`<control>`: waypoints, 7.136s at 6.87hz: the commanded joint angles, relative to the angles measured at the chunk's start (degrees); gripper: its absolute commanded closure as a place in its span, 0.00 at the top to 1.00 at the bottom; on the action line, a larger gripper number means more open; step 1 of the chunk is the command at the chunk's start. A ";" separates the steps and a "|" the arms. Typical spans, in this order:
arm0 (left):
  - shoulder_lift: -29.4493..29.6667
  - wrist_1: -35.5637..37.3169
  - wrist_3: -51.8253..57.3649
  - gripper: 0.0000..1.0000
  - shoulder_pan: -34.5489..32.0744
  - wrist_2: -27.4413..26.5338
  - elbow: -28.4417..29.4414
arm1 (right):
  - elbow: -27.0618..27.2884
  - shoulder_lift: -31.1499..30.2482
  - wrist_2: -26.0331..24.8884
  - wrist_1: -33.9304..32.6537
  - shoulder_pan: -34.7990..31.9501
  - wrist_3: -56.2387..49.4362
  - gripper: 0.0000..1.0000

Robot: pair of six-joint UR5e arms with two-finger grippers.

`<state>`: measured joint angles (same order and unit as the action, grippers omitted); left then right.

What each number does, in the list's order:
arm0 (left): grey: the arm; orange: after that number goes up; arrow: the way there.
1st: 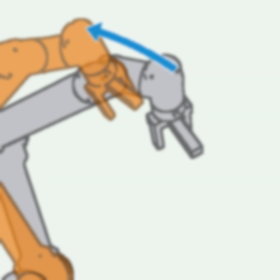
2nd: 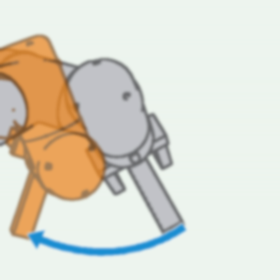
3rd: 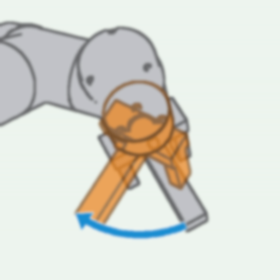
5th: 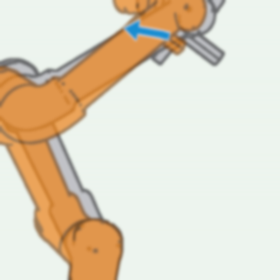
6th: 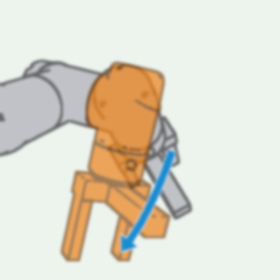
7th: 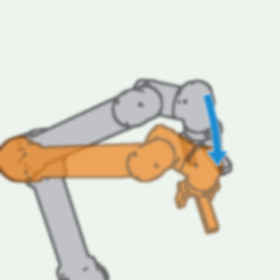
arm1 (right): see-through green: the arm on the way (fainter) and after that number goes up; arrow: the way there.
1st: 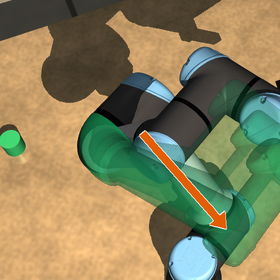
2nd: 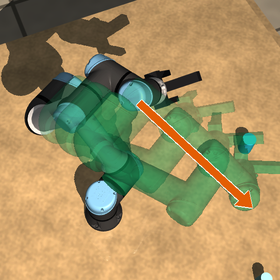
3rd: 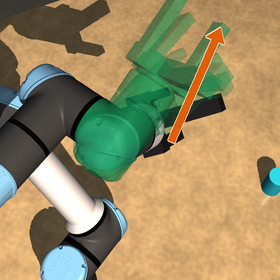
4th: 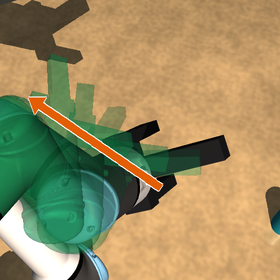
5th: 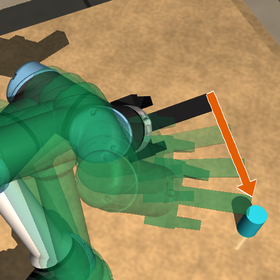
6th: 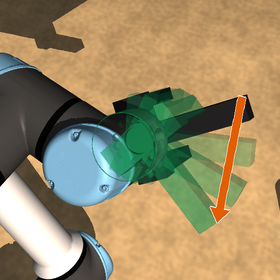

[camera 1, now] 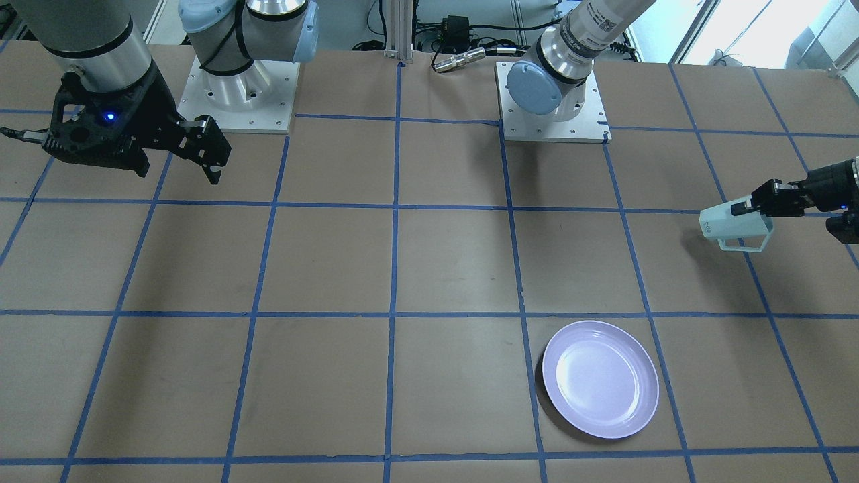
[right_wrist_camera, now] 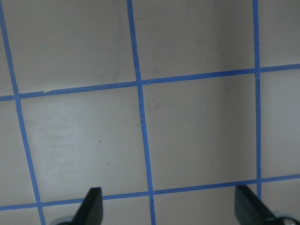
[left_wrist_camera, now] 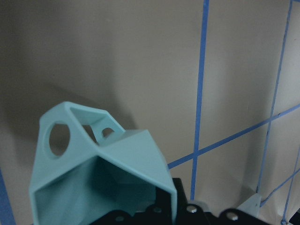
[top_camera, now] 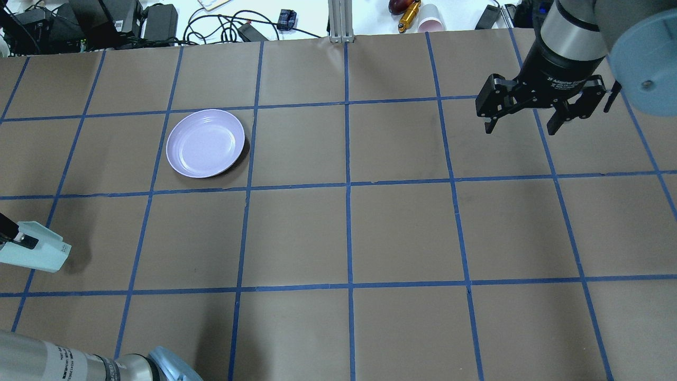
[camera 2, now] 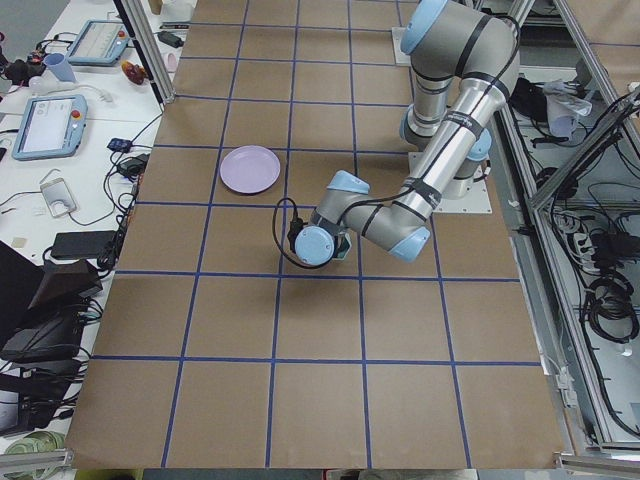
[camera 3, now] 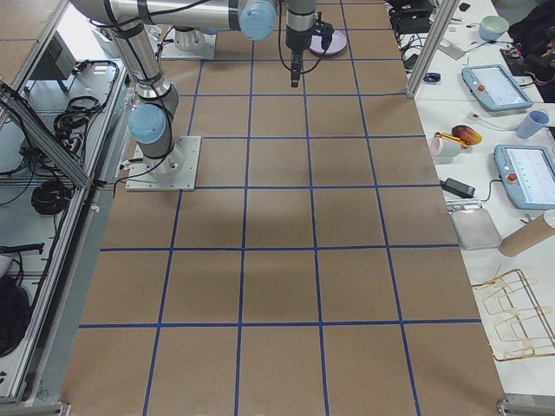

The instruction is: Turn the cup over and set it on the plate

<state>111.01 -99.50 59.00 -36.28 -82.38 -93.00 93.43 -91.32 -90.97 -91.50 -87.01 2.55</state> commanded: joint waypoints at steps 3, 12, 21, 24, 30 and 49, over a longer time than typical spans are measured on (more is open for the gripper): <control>-2.73 2.88 -10.45 0.00 -11.59 -3.22 9.48 | 0.00 0.00 0.00 0.00 0.00 0.00 1.00; 0.78 25.74 -36.31 0.00 -42.98 -9.90 10.47 | 0.00 0.00 0.00 0.00 0.00 0.00 1.00; 5.36 40.00 -36.15 0.00 -47.04 -8.67 1.24 | 0.00 0.00 0.00 0.00 0.00 0.00 1.00; 5.45 40.08 -34.12 0.23 -47.04 -8.50 0.18 | 0.00 0.00 0.00 0.00 0.00 0.00 1.00; 0.89 38.06 -38.95 1.00 -48.45 -8.85 1.94 | 0.00 0.00 0.00 0.00 0.00 0.00 1.00; -14.33 7.74 -58.30 1.00 -51.70 -8.67 8.97 | 0.00 0.00 0.00 0.00 0.00 0.00 1.00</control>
<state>96.75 -91.76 0.46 -88.20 -90.93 -83.97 93.43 -91.32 -90.96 -91.49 -87.01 2.55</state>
